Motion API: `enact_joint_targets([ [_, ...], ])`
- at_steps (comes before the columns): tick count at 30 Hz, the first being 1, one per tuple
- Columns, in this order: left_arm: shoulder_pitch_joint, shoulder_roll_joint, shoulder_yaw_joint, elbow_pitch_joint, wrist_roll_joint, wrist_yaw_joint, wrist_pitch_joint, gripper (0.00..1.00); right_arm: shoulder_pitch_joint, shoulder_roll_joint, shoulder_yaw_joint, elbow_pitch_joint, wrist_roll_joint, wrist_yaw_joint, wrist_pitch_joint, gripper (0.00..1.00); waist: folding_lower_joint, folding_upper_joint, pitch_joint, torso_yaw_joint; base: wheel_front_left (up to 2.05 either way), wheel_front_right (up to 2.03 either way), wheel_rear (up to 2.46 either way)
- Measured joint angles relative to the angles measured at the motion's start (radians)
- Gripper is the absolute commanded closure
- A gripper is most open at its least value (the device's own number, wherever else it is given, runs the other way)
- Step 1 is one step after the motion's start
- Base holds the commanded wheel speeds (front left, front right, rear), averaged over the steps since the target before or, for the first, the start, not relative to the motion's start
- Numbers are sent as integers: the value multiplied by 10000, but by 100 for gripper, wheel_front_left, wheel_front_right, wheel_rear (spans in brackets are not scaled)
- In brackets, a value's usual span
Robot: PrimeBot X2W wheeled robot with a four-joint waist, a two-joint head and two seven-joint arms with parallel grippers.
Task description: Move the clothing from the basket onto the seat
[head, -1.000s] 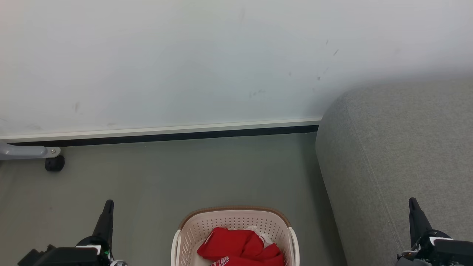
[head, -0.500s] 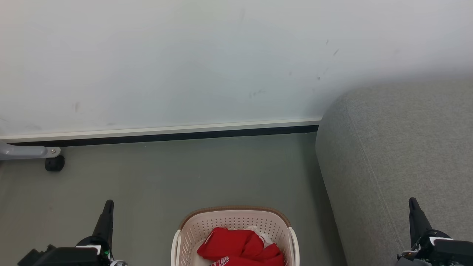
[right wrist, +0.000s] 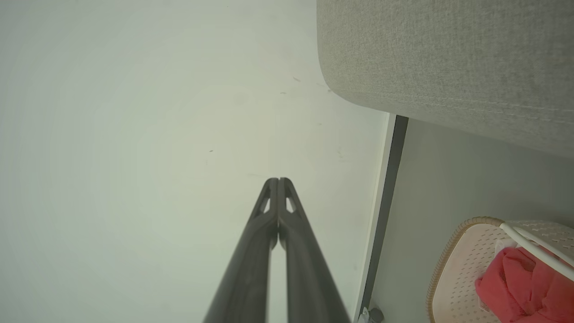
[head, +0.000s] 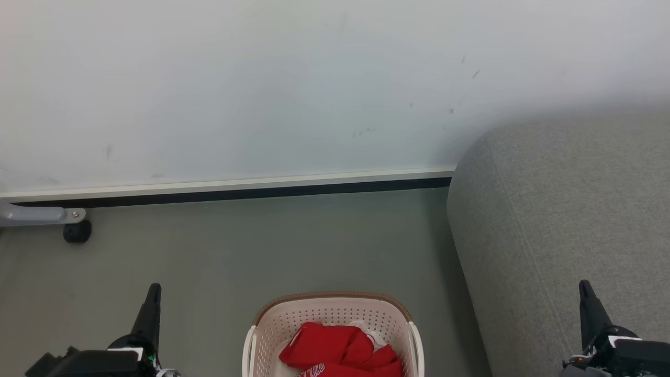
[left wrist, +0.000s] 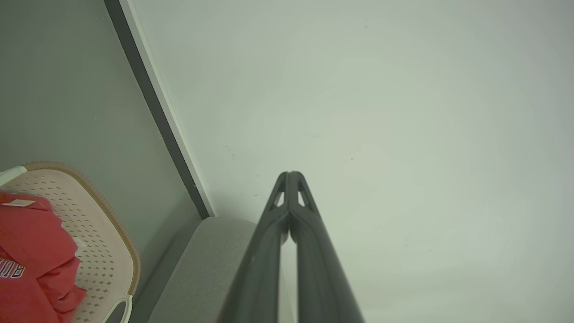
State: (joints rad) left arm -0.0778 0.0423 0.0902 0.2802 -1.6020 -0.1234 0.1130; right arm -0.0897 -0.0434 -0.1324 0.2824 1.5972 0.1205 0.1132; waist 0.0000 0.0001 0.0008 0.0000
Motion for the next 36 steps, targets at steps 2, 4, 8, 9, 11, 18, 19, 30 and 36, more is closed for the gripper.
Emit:
enact_joint_targets([
  [2, 0, 0, 0, 0, 0, 0, 0, 100, 0, 0, 0, 0, 0, 0, 0, 100, 0, 0, 0, 0, 0, 0, 0],
  [4, 0, 0, 0, 0, 0, 0, 0, 100, 0, 0, 0, 0, 0, 0, 0, 100, 0, 0, 0, 0, 0, 0, 0],
  [8, 0, 0, 0, 0, 0, 0, 0, 100, 0, 0, 0, 0, 0, 0, 0, 100, 0, 0, 0, 0, 0, 0, 0],
  [9, 0, 0, 0, 0, 0, 0, 0, 100, 0, 0, 0, 0, 0, 0, 0, 100, 0, 0, 0, 0, 0, 0, 0],
  [11, 0, 0, 0, 0, 0, 0, 0, 100, 0, 0, 0, 0, 0, 0, 0, 100, 0, 0, 0, 0, 0, 0, 0],
  [18, 0, 0, 0, 0, 0, 0, 0, 100, 0, 0, 0, 0, 0, 0, 0, 100, 0, 0, 0, 0, 0, 0, 0],
  [19, 0, 0, 0, 0, 0, 0, 0, 100, 0, 0, 0, 0, 0, 0, 0, 100, 0, 0, 0, 0, 0, 0, 0],
  [30, 0, 0, 0, 0, 0, 0, 0, 100, 0, 0, 0, 0, 0, 0, 0, 100, 0, 0, 0, 0, 0, 0, 0],
  [36, 0, 0, 0, 0, 0, 0, 0, 100, 0, 0, 0, 0, 0, 0, 0, 100, 0, 0, 0, 0, 0, 0, 0],
])
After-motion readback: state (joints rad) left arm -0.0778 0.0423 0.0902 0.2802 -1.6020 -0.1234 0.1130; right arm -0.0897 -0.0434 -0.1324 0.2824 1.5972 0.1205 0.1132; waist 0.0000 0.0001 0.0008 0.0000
